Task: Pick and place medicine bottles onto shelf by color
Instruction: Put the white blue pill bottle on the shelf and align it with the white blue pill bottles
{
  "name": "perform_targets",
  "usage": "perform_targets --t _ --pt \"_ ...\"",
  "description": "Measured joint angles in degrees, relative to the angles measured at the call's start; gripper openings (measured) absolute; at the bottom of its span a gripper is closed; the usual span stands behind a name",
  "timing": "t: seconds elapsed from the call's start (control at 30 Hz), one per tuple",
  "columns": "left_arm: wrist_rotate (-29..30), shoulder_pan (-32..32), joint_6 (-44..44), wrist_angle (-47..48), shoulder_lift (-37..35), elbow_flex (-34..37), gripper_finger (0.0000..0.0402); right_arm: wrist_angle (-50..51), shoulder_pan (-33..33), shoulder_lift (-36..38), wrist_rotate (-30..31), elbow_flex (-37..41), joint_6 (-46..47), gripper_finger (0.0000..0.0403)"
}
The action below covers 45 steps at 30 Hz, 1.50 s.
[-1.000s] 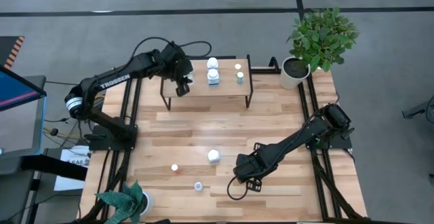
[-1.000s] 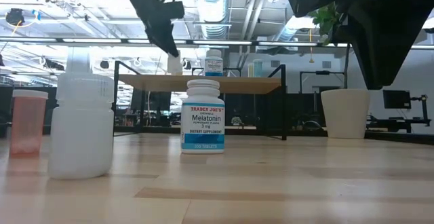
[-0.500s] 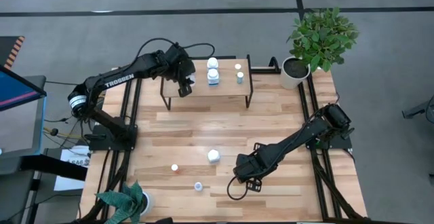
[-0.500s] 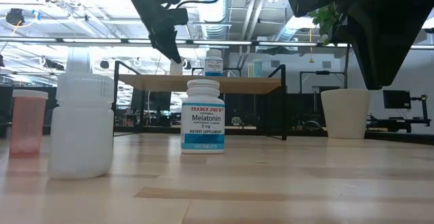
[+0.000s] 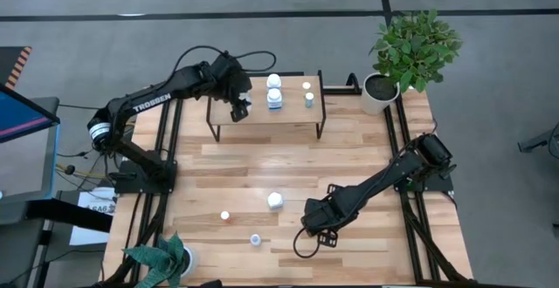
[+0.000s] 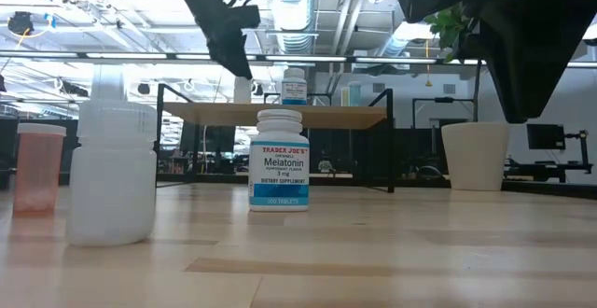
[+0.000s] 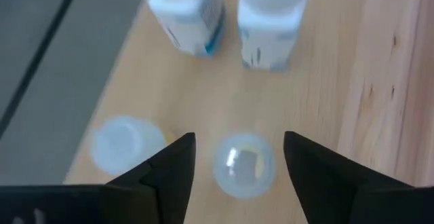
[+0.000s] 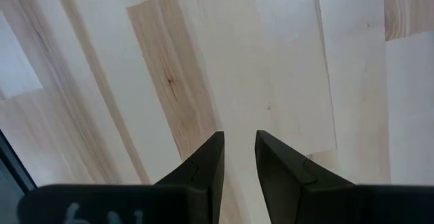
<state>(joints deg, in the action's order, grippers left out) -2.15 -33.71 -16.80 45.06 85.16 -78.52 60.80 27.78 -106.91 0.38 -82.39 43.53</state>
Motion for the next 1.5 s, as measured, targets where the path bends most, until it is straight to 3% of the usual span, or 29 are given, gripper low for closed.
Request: perform_targets --t 0.2,0.4,0.53,0.73,1.17,1.5 --pt "-0.04 1.14 0.13 2.49 -0.05 -6.91 0.0212 -0.38 0.41 0.00 -0.28 0.00 0.02 0.0107" --pt "-0.10 4.68 3.11 12.78 -0.09 -13.75 0.0210 -5.19 -0.62 0.00 -0.57 0.00 -0.28 0.0107" --pt "-0.11 8.02 4.50 19.37 -0.09 -16.63 0.0209 -9.07 -1.67 0.00 -0.63 0.00 -6.15 0.0107" --pt "-0.06 12.53 7.46 27.48 -0.12 -19.40 0.0209 -15.72 -3.53 0.00 -1.37 -0.01 -4.82 0.0112" --pt "1.53 21.29 14.78 41.31 -6.66 -21.86 0.0209 -19.09 -12.46 0.00 -3.29 -0.02 -12.56 0.0239" --pt "4.68 31.07 27.02 44.76 -18.05 -19.43 0.0209 -28.68 -16.29 0.00 -3.34 -0.02 -29.06 0.0246"
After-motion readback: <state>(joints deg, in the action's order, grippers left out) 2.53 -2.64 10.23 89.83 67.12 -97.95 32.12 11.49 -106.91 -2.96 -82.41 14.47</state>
